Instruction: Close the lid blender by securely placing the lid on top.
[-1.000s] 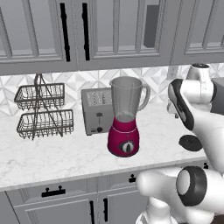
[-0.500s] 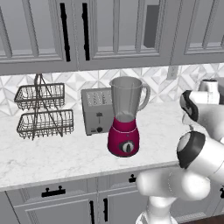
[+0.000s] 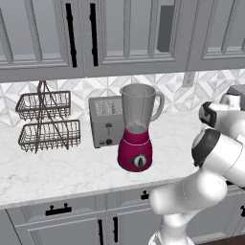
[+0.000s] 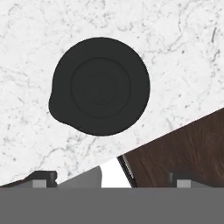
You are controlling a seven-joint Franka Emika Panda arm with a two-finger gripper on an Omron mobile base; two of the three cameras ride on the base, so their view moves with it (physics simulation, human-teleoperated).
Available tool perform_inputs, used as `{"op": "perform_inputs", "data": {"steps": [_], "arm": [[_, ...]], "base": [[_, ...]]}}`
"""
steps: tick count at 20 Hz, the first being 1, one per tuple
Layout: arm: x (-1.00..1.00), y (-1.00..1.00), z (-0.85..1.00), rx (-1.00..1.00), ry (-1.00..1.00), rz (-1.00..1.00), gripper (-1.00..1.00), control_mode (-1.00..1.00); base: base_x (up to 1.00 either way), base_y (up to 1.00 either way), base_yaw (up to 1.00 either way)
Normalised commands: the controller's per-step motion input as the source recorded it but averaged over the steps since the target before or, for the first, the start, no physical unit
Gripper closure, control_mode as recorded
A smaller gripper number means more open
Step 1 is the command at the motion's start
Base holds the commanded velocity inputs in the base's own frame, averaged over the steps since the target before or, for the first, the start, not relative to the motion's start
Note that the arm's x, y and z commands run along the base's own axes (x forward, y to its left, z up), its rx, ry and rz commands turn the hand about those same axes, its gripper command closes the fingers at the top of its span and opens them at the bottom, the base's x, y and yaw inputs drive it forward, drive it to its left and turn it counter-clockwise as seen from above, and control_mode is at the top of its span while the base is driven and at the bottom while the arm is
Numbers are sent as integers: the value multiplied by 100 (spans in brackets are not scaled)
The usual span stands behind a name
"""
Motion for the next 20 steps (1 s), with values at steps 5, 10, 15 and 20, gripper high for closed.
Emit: {"op": "perform_inputs", "data": {"steps": [5,10,15,20], "arm": [[31,0,-39,1,0,0,-100,-100],[34,-14,-40,0,0,0,-100,-100],[32,-32,-38,0,1,0,-100,-100],[26,-8,-16,0,0,0,-100,-100]], "base": [[0,0,0],[0,0,0],[0,0,0],[0,0,0]]}}
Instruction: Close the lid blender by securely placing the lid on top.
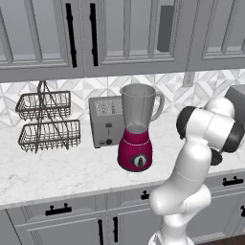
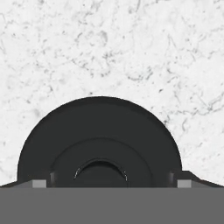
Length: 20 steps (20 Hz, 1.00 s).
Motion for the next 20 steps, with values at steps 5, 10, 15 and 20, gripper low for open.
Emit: {"op": "perform_inputs", "data": {"steps": [5,10,15,20], "arm": [[8,0,-29,0,0,0,-100,-100],[-1,0,-28,0,0,0,-100,-100],[-9,0,-1,0,3,0,-100,-100],[-8,0,0,0,0,0,-100,-100]], "base": [[0,0,0],[0,0,0],[0,0,0],[0,0,0]]}}
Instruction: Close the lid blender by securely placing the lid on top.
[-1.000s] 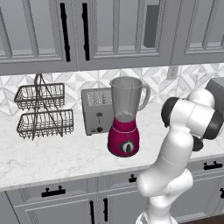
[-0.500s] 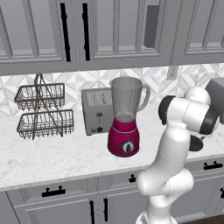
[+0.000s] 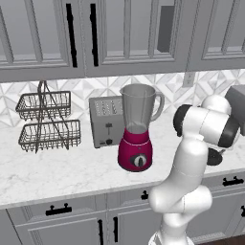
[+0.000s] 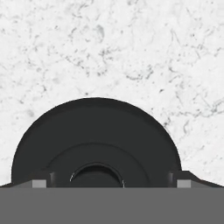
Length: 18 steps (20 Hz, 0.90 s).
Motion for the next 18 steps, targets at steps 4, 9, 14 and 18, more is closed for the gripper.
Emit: {"op": "perform_inputs", "data": {"steps": [4,9,14,18], "arm": [[-28,0,0,0,0,2,-100,-100],[-2,2,0,0,0,0,-100,-100],[0,12,0,0,0,0,-100,-100],[0,20,0,0,0,0,-100,-100]], "base": [[0,0,0],[0,0,0],[0,0,0],[0,0,0]]}}
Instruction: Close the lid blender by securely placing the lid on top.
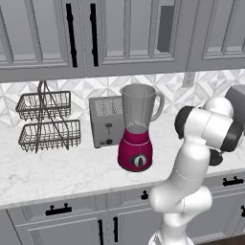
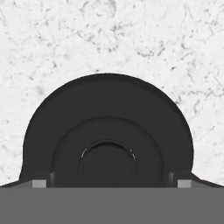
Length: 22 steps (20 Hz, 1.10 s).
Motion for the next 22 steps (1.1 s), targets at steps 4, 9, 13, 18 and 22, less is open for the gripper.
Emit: {"op": "perform_inputs", "data": {"steps": [4,9,13,18,22], "arm": [[0,12,0,0,0,0,-100,-100],[-2,0,-17,0,0,0,100,-100],[0,0,0,0,0,0,100,-100],[0,0,0,0,0,0,100,-100],[0,0,0,0,0,0,100,-100]], "base": [[0,0,0],[0,0,0],[0,0,0],[0,0,0],[0,0,0]]}}
